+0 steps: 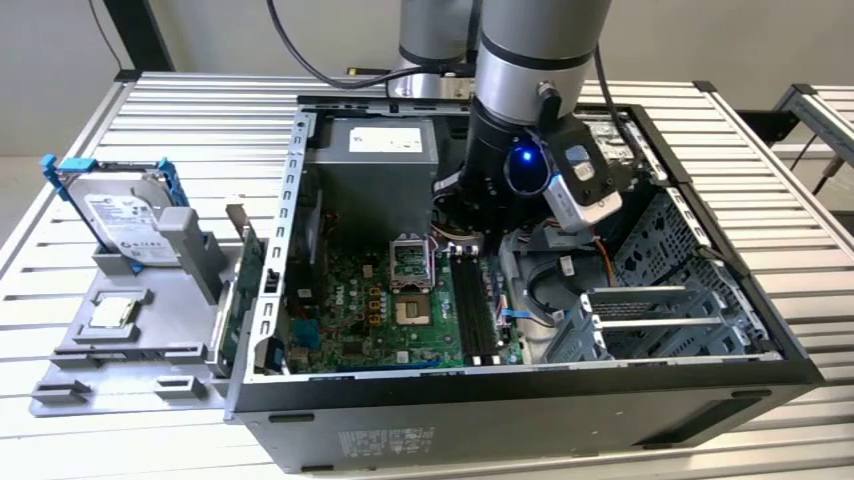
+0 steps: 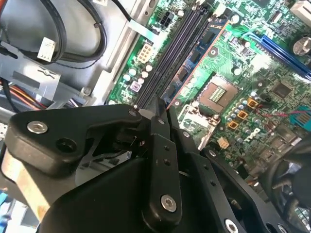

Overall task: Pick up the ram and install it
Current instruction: 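Insert the ram into the slot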

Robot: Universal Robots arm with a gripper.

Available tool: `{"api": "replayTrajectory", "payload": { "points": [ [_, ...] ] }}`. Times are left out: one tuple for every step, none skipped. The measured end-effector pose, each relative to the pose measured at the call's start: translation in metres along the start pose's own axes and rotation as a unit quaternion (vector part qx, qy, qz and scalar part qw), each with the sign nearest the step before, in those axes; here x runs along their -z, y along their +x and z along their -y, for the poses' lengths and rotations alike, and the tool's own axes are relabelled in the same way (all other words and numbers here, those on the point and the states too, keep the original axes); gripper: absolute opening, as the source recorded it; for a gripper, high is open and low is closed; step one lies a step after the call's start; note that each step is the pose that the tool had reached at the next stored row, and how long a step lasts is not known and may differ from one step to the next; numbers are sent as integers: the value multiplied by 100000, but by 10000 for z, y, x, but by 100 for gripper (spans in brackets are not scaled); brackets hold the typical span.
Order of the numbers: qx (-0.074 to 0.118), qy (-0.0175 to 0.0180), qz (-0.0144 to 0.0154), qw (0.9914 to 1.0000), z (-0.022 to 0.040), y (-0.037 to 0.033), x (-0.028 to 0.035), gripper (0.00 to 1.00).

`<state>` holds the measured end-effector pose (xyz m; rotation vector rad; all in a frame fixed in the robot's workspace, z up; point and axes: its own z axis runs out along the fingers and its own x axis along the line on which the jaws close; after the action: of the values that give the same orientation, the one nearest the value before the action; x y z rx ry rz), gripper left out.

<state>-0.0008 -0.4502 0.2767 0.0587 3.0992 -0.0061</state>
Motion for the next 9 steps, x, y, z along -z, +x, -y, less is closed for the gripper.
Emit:
{"api": "replayTrajectory", "payload": {
  "points": [
    [2, 4, -1, 100000, 0, 1, -18, 0],
    [4, 4, -2, 100000, 0, 2, -37, 0],
    [4, 5, -1, 100000, 0, 2, -54, 0],
    [1, -2, 1, 100000, 0, 3, -73, 0],
    [3, 2, -1, 100000, 0, 4, -90, 0],
    [3, 1, 1, 100000, 0, 4, -108, 0],
    [2, 4, -2, 100000, 0, 5, -127, 0],
    [2, 2, 0, 100000, 0, 6, -145, 0],
    [3, 2, -1, 100000, 0, 7, -163, 0]
  ]
}}
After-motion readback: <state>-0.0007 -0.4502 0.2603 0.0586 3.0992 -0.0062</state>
